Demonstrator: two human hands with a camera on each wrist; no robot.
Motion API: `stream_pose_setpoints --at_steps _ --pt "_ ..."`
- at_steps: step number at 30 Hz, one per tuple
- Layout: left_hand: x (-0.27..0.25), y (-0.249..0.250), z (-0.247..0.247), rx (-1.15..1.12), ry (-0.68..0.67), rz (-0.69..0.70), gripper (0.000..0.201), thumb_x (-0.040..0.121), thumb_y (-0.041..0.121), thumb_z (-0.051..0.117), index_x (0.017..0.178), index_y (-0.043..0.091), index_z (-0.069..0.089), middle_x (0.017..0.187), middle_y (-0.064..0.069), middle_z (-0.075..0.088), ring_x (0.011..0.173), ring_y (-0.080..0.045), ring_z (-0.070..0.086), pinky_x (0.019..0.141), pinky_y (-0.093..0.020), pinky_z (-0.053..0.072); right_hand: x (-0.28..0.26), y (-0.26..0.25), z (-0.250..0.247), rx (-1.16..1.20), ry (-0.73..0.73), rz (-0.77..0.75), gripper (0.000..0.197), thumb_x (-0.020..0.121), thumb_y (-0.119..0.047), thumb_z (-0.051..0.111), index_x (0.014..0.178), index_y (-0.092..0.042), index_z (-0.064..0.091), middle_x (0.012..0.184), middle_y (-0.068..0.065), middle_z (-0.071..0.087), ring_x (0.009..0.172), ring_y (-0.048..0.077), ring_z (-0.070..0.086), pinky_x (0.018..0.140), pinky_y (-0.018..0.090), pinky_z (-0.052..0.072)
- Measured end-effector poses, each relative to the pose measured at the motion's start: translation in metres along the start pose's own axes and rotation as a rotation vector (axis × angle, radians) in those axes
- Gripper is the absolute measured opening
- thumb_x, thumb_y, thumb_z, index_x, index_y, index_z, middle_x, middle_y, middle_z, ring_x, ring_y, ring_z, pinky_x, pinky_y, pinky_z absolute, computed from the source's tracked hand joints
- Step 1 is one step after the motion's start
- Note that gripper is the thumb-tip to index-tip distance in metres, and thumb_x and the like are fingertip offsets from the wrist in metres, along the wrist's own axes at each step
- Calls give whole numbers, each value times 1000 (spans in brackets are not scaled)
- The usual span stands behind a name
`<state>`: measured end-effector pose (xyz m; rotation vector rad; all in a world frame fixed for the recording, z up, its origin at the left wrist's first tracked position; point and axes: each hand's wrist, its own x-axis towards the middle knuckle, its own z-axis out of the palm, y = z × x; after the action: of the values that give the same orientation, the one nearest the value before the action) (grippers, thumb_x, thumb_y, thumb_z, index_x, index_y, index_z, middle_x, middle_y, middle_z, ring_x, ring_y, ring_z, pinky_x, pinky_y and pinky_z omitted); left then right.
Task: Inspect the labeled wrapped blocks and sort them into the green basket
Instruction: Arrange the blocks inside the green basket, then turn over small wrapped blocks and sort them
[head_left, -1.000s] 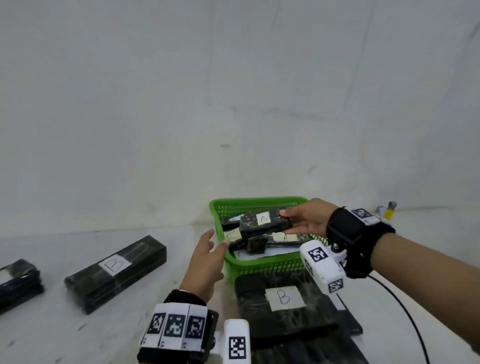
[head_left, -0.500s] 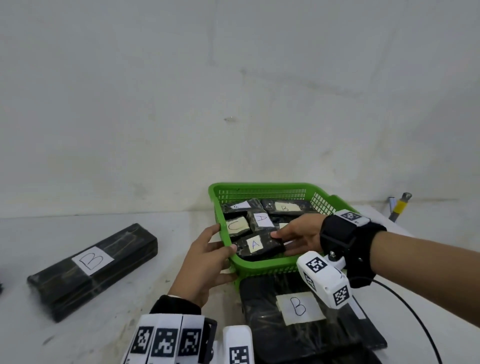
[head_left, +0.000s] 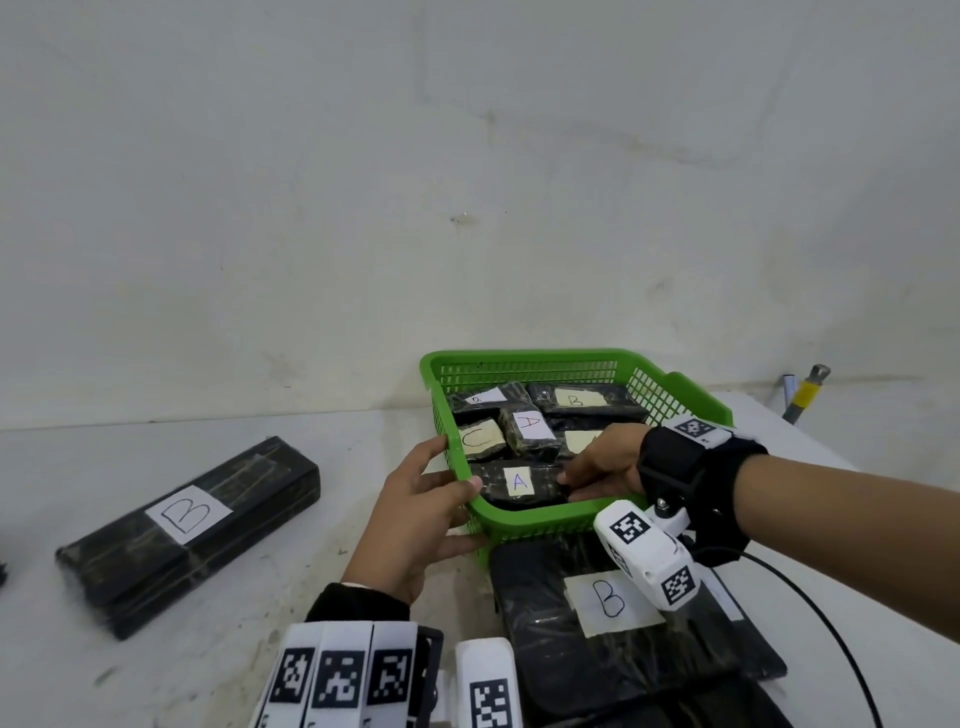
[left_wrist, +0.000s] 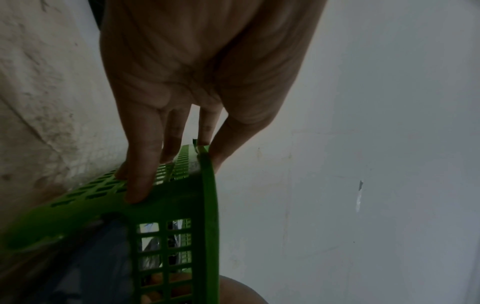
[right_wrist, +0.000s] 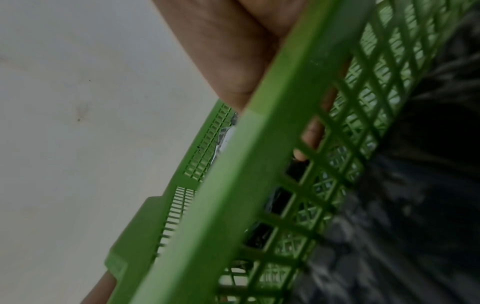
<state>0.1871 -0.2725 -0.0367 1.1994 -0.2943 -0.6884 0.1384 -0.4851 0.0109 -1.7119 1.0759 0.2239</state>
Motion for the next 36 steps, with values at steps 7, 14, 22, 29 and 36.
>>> stream_pose_setpoints --at_steps 7,14,22,29,36 --pt "-2 2 1 19 5 -4 45 93 -4 58 132 18 54 115 -20 67 90 -36 69 60 -37 62 -6 1 0 62 48 -30 19 93 12 54 75 5 59 77 16 60 72 24 58 109 36 41" --pt "-2 3 3 76 33 -12 47 94 0 58 136 20 50 120 -19 64 95 -35 68 64 -37 62 -15 -2 -4 -152 186 -115 9 93 4 59 94 11 64 46 8 64 35 12 61 40 21 51" --pt "-32 6 -6 233 178 -5 34 94 22 65 125 14 55 107 -14 62 85 -28 63 63 -31 57 -73 -27 12 -109 315 -340 25 90 2 63 66 2 59 61 13 62 32 12 49 37 20 44" --pt "-114 30 -93 296 385 104 8 97 16 59 95 9 62 92 -14 67 77 -26 64 67 -33 52 -116 -38 110 -37 39 -451 23 93 -6 62 72 -8 53 65 6 55 38 10 43 38 16 35" --pt "-202 55 -218 384 730 206 8 94 11 61 89 6 64 89 -18 70 73 -29 64 68 -34 49 -137 -66 262 159 -228 -524 22 91 -4 67 73 1 55 54 12 58 35 16 51 36 21 47"
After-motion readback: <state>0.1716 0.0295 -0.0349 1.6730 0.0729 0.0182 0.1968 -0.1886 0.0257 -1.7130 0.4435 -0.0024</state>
